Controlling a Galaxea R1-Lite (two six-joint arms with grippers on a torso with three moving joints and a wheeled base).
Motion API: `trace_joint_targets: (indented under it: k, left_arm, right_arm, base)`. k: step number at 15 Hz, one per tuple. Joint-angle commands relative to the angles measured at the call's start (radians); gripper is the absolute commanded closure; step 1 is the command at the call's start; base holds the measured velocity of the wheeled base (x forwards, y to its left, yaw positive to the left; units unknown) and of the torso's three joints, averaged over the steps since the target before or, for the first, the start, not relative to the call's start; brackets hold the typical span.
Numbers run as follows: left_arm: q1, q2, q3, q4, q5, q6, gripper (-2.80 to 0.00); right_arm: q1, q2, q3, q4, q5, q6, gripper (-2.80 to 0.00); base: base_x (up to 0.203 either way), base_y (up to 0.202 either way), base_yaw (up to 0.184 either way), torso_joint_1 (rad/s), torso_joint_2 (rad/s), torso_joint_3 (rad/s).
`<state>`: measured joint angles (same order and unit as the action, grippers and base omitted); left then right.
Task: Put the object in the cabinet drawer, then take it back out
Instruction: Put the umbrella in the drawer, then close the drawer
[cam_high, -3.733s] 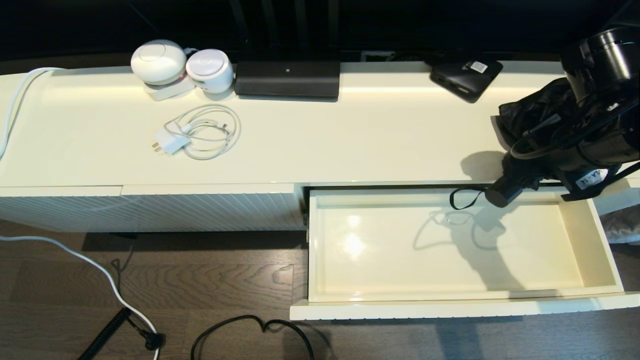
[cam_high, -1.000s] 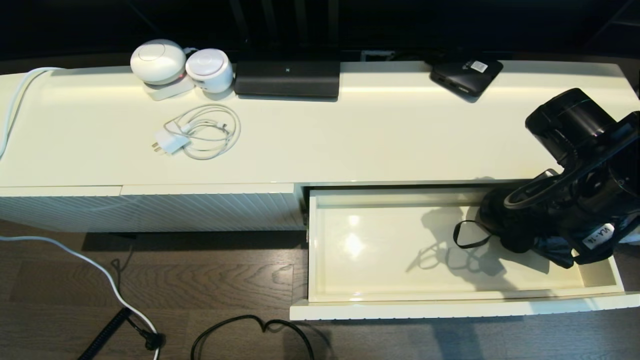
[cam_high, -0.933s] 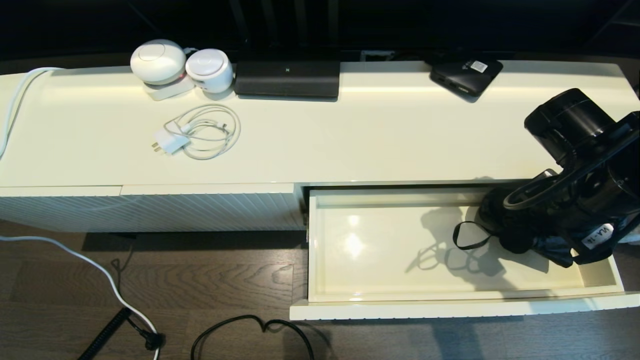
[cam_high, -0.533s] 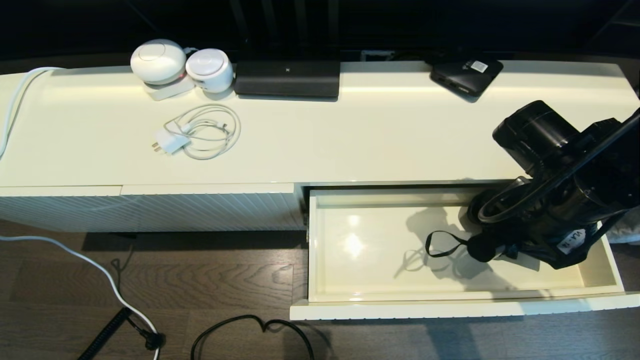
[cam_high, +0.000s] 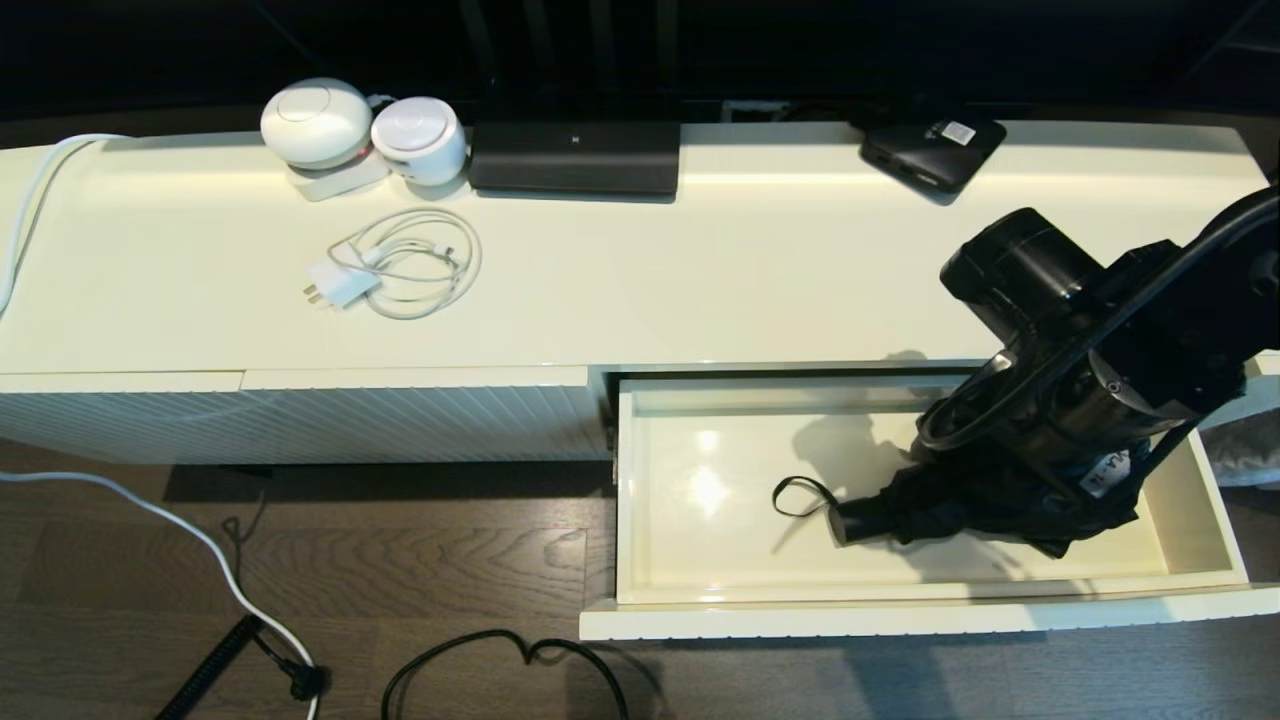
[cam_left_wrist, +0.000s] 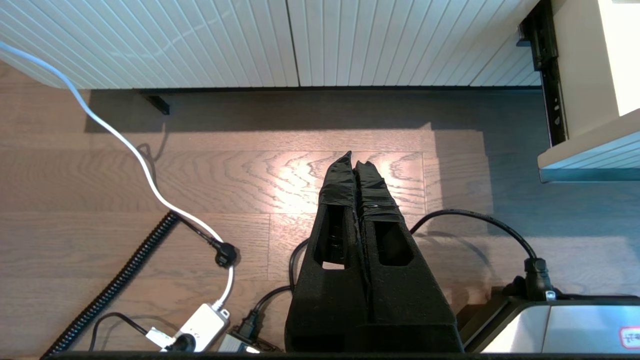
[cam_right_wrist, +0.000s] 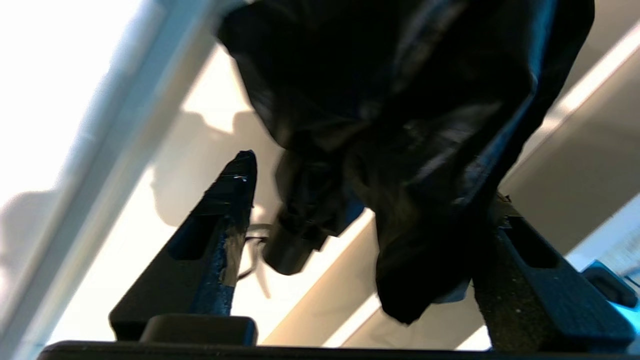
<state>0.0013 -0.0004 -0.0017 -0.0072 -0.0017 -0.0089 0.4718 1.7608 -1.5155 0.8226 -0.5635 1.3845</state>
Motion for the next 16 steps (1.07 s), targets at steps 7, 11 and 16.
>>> trace_joint_targets:
  k: [7, 11, 16]
  left_arm:
    - [0.0, -0.002, 0.0, 0.0, 0.0, 0.0, 0.0]
    - [0.0, -0.003, 0.0, 0.0, 0.0, 0.0, 0.0]
    - [0.0, -0.003, 0.0, 0.0, 0.0, 0.0, 0.0]
  right_arm:
    - [0.053, -0.232, 0.045, 0.06, -0.035, -0.185, -2.8]
    - [0.073, -0.366, 0.215, 0.077, -0.019, -0.386, -2.8]
    - [0.213, -0.516, 0.479, 0.078, 0.013, -0.495, 0.0]
  base:
    - [0.0, 0.0, 0.0, 0.0, 0.0, 0.0]
    - [0.0, 0.0, 0.0, 0.0, 0.0, 0.0]
    - [0.0, 0.0, 0.0, 0.0, 0.0, 0.0]
